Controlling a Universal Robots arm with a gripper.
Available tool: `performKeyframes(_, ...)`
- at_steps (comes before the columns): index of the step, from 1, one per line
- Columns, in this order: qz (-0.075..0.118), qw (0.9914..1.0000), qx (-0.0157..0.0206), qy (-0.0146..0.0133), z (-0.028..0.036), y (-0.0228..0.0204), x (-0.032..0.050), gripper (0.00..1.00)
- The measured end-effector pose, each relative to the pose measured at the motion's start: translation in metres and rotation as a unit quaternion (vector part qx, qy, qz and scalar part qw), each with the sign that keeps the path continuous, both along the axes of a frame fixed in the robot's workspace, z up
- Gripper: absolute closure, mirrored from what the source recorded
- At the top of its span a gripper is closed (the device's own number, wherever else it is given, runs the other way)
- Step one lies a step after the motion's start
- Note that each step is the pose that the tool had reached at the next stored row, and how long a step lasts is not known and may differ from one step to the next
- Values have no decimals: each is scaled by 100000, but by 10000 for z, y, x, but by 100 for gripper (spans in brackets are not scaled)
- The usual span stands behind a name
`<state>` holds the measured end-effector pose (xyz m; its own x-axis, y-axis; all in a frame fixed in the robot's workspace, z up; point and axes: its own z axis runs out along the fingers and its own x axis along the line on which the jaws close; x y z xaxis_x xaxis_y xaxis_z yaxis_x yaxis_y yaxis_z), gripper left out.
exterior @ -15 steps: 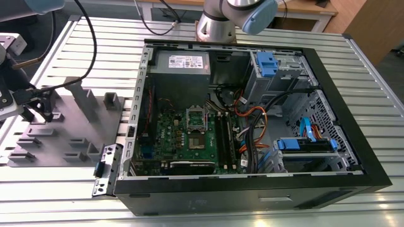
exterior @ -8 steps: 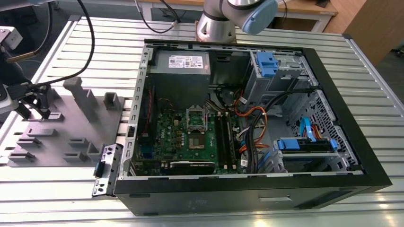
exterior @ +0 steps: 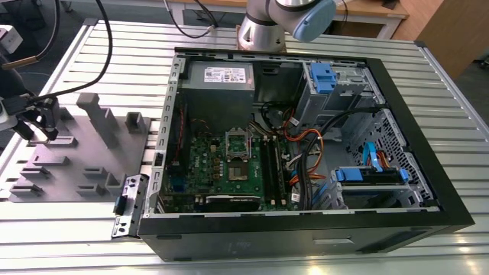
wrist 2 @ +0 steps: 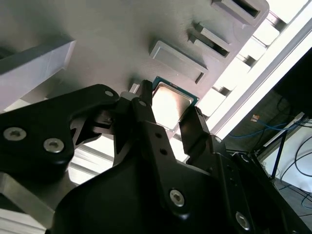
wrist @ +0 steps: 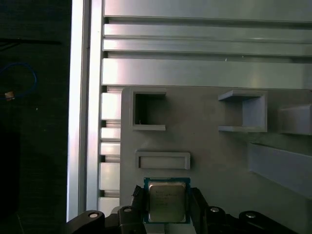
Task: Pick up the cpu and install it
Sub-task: 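Pick up the cpu and move it towards the insertion slot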
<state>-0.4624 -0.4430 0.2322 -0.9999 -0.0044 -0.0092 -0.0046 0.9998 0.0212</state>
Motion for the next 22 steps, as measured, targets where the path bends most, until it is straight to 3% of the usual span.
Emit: performKeyframes(22,-12,100000,-14,20,51,0,-1,53)
